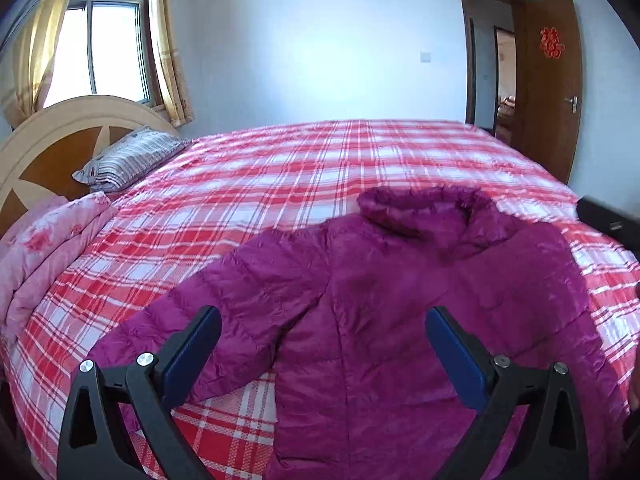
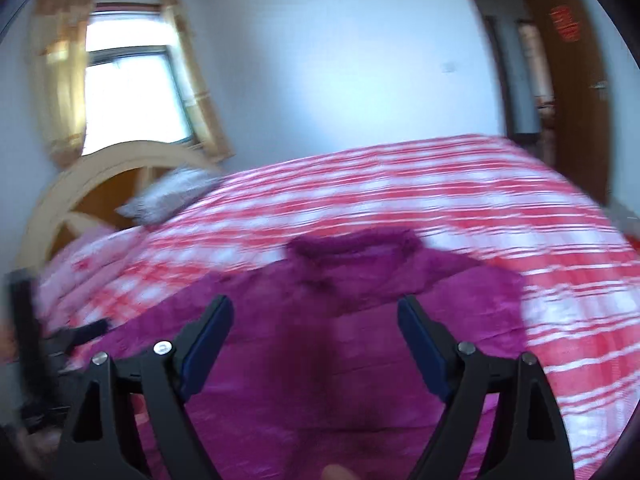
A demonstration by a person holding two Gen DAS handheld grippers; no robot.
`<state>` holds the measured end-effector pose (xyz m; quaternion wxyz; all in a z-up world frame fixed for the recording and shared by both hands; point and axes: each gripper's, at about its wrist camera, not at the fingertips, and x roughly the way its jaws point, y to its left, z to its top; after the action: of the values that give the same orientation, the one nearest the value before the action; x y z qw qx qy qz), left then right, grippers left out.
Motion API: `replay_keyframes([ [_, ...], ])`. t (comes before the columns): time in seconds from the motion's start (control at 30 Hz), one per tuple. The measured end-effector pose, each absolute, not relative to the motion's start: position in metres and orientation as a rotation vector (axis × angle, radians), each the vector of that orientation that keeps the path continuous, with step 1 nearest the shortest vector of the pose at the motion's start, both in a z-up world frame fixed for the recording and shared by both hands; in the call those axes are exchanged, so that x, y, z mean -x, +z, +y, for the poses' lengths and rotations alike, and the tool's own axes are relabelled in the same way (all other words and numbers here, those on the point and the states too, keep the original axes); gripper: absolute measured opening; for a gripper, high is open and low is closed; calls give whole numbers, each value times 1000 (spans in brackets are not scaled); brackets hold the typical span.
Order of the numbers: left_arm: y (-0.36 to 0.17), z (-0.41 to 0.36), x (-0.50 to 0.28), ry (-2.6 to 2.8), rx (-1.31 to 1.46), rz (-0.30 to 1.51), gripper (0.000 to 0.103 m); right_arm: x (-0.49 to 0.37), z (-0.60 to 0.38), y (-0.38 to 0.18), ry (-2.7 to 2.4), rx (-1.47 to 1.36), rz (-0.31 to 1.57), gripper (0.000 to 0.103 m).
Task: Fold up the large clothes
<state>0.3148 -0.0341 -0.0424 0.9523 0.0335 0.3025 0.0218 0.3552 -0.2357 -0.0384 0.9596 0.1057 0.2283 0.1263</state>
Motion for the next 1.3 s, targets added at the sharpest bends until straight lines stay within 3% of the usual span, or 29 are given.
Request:
replay_keyframes([
  [0.03, -41, -37, -316, 35, -66, 612, 102, -359, -241, -41, 215, -208, 474, 78],
  [0.07, -41, -43, -318, 24, -65, 613, 102, -367, -250, -45, 162, -208, 500, 64],
  [0.13, -44, -52, -324, 4, -72, 614, 102, -376, -263, -51, 113, -216, 535, 58],
  [0.43, -101, -117, -393, -2, -218, 659, 102, -430, -292, -92, -33, -133, 608, 58],
  [0.77, -159, -117, -436, -34, -176, 852, 102, -451, -315, -158, -26, -198, 792, 58],
  [1.13, -168, -110, -441, -53, -101, 879, 102, -449, -301, -161, -85, -81, 826, 56],
  [1.3, -168, -112, -442, -46, -108, 873, 102, -418, -291, -125, -118, -148, 740, 59],
])
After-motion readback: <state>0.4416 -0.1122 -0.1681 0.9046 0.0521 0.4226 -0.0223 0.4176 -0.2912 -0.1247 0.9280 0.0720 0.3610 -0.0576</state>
